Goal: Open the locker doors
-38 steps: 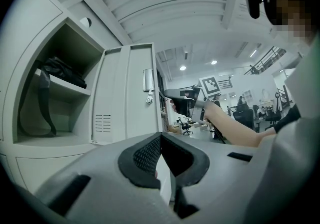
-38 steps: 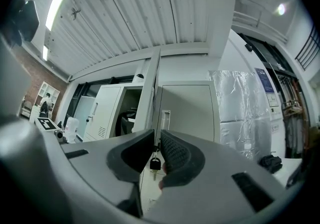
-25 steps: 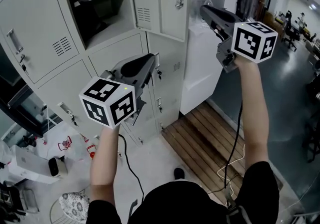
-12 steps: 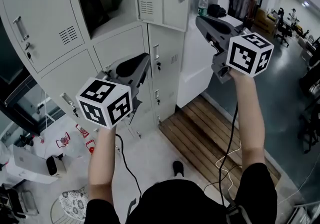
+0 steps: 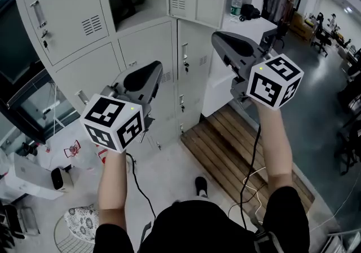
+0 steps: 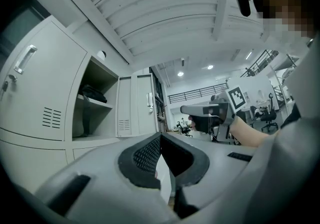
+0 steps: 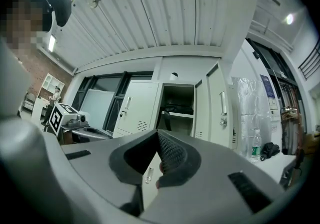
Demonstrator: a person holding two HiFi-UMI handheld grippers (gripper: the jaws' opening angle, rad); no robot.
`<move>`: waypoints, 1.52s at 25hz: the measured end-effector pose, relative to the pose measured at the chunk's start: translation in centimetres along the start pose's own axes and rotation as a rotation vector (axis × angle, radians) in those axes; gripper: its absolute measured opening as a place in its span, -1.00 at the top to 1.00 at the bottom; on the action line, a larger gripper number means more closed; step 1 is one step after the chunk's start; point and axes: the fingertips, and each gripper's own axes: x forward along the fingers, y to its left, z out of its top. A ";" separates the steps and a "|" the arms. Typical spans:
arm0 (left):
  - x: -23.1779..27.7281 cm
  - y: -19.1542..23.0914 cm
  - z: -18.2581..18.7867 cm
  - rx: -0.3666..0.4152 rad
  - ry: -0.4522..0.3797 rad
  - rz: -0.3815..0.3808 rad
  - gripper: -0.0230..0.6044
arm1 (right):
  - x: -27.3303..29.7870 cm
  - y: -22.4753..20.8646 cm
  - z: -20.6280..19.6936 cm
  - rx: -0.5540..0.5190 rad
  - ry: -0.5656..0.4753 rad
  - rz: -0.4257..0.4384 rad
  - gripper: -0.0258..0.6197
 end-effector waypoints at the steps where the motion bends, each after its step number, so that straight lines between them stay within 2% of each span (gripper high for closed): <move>1: -0.7 0.2 0.1 0.003 -0.005 0.009 0.87 | 0.0 0.8 -0.1 -0.003 -0.004 0.006 0.91; 14: -8.2 0.5 -0.6 0.063 -0.026 0.103 0.87 | 0.0 9.8 -2.5 -0.039 -0.045 0.047 0.91; 21: -10.1 0.3 -1.5 0.065 -0.036 0.132 0.87 | -0.1 12.6 -5.6 0.010 -0.046 0.058 0.91; 26: -10.1 -0.2 -2.7 0.051 -0.030 0.119 0.87 | 0.0 13.7 -7.1 0.013 -0.048 0.063 0.91; 38: -8.7 -0.6 -3.4 0.034 -0.031 0.088 0.87 | -0.6 13.2 -7.3 -0.019 -0.058 0.027 0.91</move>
